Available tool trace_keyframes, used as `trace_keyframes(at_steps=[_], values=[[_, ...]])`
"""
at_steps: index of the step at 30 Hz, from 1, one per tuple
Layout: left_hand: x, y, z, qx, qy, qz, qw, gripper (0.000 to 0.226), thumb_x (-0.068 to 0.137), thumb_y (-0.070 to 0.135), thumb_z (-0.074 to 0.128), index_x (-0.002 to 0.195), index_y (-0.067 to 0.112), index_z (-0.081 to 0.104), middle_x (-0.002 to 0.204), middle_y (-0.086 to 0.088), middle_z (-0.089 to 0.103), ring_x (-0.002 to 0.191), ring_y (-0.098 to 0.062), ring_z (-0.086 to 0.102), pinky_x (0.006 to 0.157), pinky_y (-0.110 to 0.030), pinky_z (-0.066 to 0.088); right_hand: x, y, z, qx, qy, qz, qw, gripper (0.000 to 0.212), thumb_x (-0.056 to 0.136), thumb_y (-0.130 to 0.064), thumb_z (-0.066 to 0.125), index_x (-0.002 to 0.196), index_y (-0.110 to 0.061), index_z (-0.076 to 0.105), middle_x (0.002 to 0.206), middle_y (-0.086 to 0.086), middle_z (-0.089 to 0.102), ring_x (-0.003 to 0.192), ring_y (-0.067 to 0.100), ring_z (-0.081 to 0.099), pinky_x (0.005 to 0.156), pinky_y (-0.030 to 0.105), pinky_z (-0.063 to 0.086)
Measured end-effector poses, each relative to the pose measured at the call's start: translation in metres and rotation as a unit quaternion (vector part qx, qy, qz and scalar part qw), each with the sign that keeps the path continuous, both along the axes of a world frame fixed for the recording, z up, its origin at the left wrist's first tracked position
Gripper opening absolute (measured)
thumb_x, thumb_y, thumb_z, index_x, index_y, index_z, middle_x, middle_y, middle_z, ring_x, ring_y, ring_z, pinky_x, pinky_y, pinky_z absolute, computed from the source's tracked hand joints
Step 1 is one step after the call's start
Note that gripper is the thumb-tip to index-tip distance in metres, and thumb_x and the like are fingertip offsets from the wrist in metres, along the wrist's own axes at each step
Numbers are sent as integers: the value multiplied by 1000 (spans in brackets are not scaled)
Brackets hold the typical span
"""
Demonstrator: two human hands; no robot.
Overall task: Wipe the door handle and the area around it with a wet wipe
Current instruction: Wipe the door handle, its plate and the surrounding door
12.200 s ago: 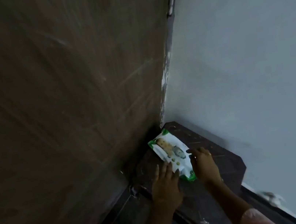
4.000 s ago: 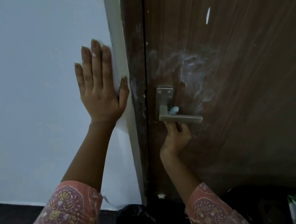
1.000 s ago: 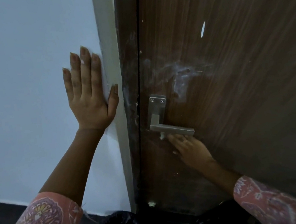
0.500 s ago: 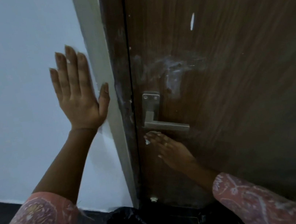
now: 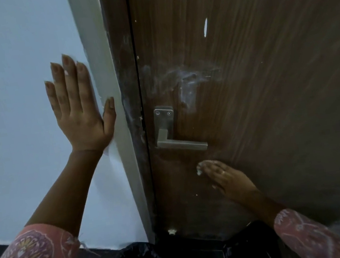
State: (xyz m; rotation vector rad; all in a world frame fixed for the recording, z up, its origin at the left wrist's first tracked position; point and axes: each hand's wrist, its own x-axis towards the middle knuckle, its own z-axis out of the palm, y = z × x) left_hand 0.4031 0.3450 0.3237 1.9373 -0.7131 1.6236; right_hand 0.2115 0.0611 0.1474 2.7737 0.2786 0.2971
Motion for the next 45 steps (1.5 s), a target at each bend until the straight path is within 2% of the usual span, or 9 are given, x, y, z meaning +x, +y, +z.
trace_keyframes(at_steps=[5, 8, 12, 15, 22, 25, 29, 37, 45], values=[[0, 1, 0, -1, 1, 3, 1000, 60, 91, 33, 41, 137, -1, 25, 139, -27, 28, 142, -12, -3, 118, -34, 3, -23, -24, 22, -31, -104, -59, 992, 53, 98, -24, 30, 147, -6, 19, 138, 5, 51, 131, 18, 34, 119, 32, 1], [0, -1, 0, -2, 5, 0, 1000, 60, 90, 33, 41, 137, -1, 25, 137, -31, 31, 141, -12, -3, 118, -34, 2, -9, -9, 42, 0, -153, -113, 982, 53, 94, -32, 36, 140, -4, 35, 145, 7, 41, 136, 24, 28, 117, 36, 10], [-1, -1, 1, -10, -1, -7, 1000, 61, 90, 32, 42, 137, -2, 25, 136, -32, 32, 141, -12, -2, 118, -33, 2, -1, 5, 16, 61, -39, -99, 993, 58, 87, -32, 44, 139, -6, 39, 141, 10, 46, 133, 23, 36, 118, 28, 8], [0, 0, 0, -3, -9, -7, 1000, 64, 89, 30, 45, 140, -2, 22, 137, -31, 31, 142, -12, -2, 118, -33, 2, -13, -4, 0, -4, 28, -77, 997, 62, 84, -27, 44, 141, -7, 29, 136, 4, 53, 130, 15, 35, 119, 28, 3], [3, 1, -3, 3, -12, -9, 1000, 66, 92, 31, 42, 145, 5, 13, 138, -31, 31, 142, -13, -2, 118, -34, 3, 1, 5, 53, 15, -166, -149, 975, 58, 93, -33, 39, 141, -2, 31, 145, 11, 39, 135, 27, 29, 116, 36, 9], [4, 1, -4, 3, -13, -10, 1000, 66, 92, 32, 42, 145, 4, 14, 138, -31, 30, 142, -15, 0, 118, -35, 3, 7, 17, 41, 36, -111, -130, 985, 59, 90, -36, 42, 139, -4, 36, 142, 13, 44, 136, 25, 25, 116, 34, 9], [4, 2, -5, 7, -8, -14, 1000, 70, 92, 33, 43, 146, 10, 5, 142, -29, 28, 142, -17, 3, 118, -35, 3, -16, -8, 18, -102, 3, -91, 991, 57, 89, -32, 39, 141, -10, 30, 142, -2, 47, 133, 15, 29, 118, 34, 1], [5, 1, -8, 3, 5, -22, 1000, 67, 94, 35, 39, 147, 15, 4, 149, -21, 15, 142, -17, 3, 115, -45, 12, -2, -10, 79, -37, -220, -137, 965, 58, 96, -36, 30, 144, -5, 19, 151, 8, 28, 138, 25, 22, 116, 36, 7], [2, 1, -3, 7, -6, -13, 1000, 68, 93, 34, 40, 147, 12, 4, 139, -29, 28, 142, -14, -1, 118, -33, 1, -11, -30, 75, -221, -121, -36, 967, 56, 96, -31, 33, 146, -11, 21, 149, -2, 36, 137, 16, 25, 115, 34, 6]])
